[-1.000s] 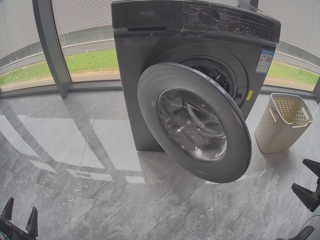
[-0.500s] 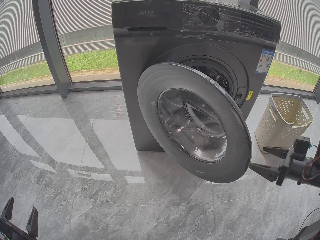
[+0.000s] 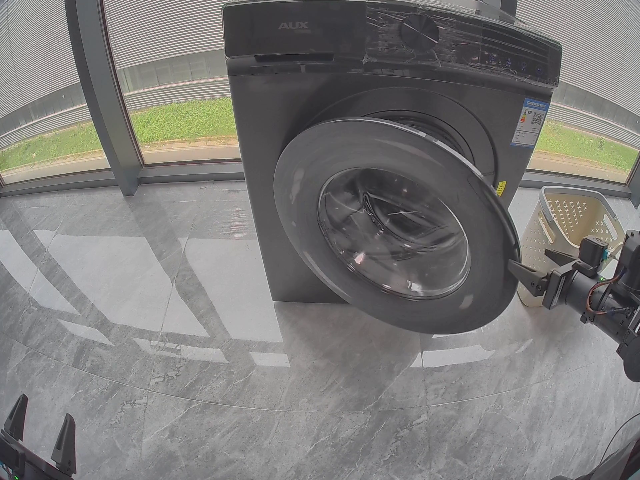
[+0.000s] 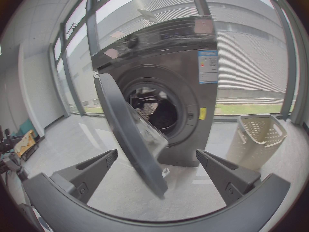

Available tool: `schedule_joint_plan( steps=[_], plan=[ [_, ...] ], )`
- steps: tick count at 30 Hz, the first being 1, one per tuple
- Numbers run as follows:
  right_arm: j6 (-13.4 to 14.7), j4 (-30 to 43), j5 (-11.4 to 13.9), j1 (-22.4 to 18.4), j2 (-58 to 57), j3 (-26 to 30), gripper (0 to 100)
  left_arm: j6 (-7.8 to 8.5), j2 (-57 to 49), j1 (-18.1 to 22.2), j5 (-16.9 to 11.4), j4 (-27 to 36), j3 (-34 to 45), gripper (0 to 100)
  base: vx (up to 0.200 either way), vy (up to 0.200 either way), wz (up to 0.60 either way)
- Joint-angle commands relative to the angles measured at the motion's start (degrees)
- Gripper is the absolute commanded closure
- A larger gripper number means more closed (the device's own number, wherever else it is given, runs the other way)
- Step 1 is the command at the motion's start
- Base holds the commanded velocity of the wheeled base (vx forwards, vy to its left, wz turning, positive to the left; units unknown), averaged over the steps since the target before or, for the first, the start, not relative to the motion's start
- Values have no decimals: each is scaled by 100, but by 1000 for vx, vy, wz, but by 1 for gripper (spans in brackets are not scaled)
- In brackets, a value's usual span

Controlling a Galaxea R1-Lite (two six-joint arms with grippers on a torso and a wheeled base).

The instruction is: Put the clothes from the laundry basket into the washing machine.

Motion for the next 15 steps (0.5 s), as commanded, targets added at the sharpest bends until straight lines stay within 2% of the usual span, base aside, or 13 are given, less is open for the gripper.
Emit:
schedule_joint_plan(
  steps=[1, 3, 5, 6, 9, 13, 14, 15],
  plan=[
    [-167, -70, -25, -827, 132, -21, 0, -1, -77, 1, 4, 0, 101, 0, 0, 0, 0],
    [-255, -62, 19, -950, 132, 50, 0, -10, -77, 1, 4, 0, 101, 0, 0, 0, 0],
    [-255, -53, 46, -906, 88, 173, 0, -10, -77, 1, 4, 0, 101, 0, 0, 0, 0],
    [-264, -62, 98, -818, 35, 296, 0, -10, -77, 1, 4, 0, 101, 0, 0, -200, 0],
    [-246, -53, 292, -387, -176, 568, 0, -10, -77, 1, 4, 0, 101, 0, 0, -200, 0],
    [-220, -62, 283, 105, -308, 788, 0, -10, -77, 1, 4, 0, 101, 0, 0, -200, 0],
    [-220, -62, 283, 105, -308, 788, 0, -10, -77, 1, 4, 0, 101, 0, 0, -200, 0],
    [-185, -62, 283, 430, -343, 849, 0, -10, -77, 1, 4, 0, 101, 0, 0, -200, 0]
  ],
)
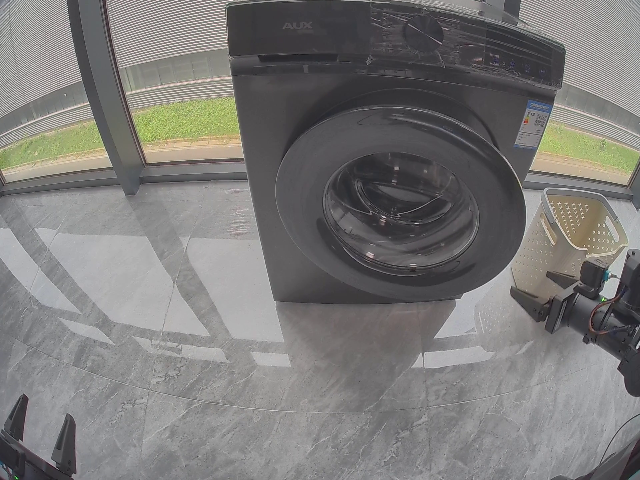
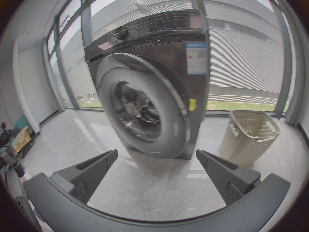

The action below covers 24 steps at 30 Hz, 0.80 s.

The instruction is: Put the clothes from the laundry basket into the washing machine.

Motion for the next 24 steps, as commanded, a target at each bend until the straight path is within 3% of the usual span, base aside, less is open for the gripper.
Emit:
schedule_joint_plan(
  steps=[1, 8, 9, 17, 24],
  plan=[
    [58, 2, 32, 764, -283, 303, 0, -4, -82, 1, 2, -2, 101, 0, 0, -200, 0],
    [383, -15, 14, 1423, -301, 311, 0, -4, -82, 1, 2, -2, 101, 0, 0, -200, 0],
    [401, -15, 14, 1502, -301, 285, 100, -4, -82, 1, 2, -2, 101, 0, 0, 0, 0],
    [586, -534, 41, 1898, -292, 232, 100, 5, -82, 1, 2, -11, 101, 0, 0, 0, 0],
    [577, -938, -21, 1906, -160, 180, 100, 5, -82, 1, 2, -11, 101, 0, 200, 0, 0]
  ],
)
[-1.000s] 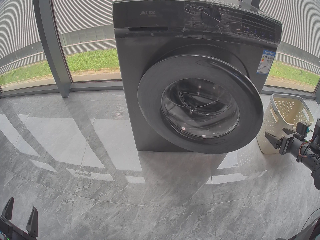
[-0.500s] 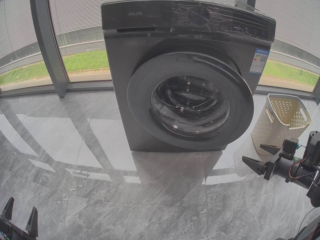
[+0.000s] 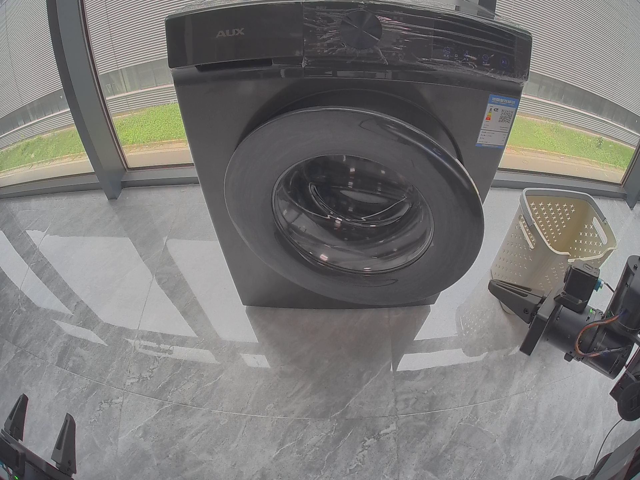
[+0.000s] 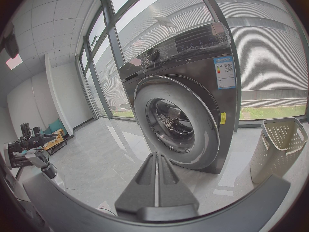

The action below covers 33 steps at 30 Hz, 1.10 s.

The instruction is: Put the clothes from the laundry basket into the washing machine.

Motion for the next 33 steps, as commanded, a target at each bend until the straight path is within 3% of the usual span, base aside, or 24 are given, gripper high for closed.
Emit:
schedule_joint_plan(
  steps=[1, 6, 14, 20, 28, 33],
  plan=[
    [-2, -30, -107, 15, 73, -76, 100, 2, -88, 1, 2, -4, 101, 0, 200, 0, 0],
    [138, -30, -388, 41, 108, -207, 100, -6, -88, 1, 2, -4, 101, 0, 200, 0, 0],
    [173, -39, -397, -3, 258, -401, 100, 2, -88, 1, 2, -4, 101, 0, 200, 0, 0],
    [182, -48, -528, -65, 460, -577, 100, 2, -88, 1, 2, -4, 92, 0, 0, 0, 0],
    [235, -136, -968, -214, 653, -902, 100, 2, -88, 1, 2, -4, 101, 0, 0, 0, 0],
    [270, -127, -977, -179, 636, -717, 100, -15, -88, 1, 2, -4, 92, 0, 0, 0, 0]
  ],
)
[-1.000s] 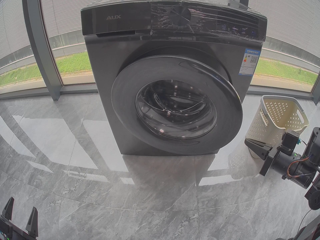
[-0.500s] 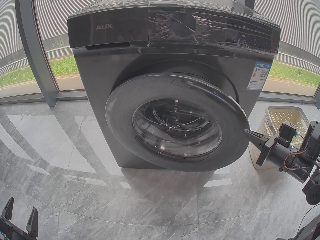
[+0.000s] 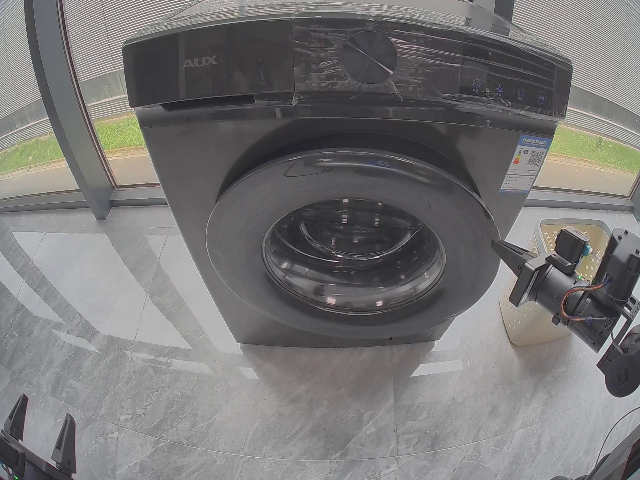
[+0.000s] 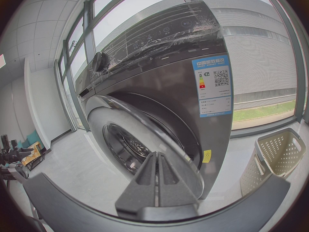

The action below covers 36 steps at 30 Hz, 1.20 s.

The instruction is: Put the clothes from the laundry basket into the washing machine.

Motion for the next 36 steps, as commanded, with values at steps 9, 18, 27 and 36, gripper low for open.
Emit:
schedule_joint_plan(
  steps=[9, 18, 27, 36],
  plan=[
    [-1, -26, 32, 508, -103, 812, 100, -13, -93, 1, 2, 0, 92, 0, 156, 0, 0],
    [17, -70, 14, 447, -32, 574, 100, -13, -93, 1, 2, 0, 92, 0, 178, 0, 0],
    [17, -70, -118, 174, 11, 109, 100, -21, -93, 1, 2, 0, 92, 0, 0, 0, 0],
    [25, -70, -135, 139, 3, 135, 100, -21, -93, 1, 2, 0, 92, 0, 0, 0, 0]
  ],
)
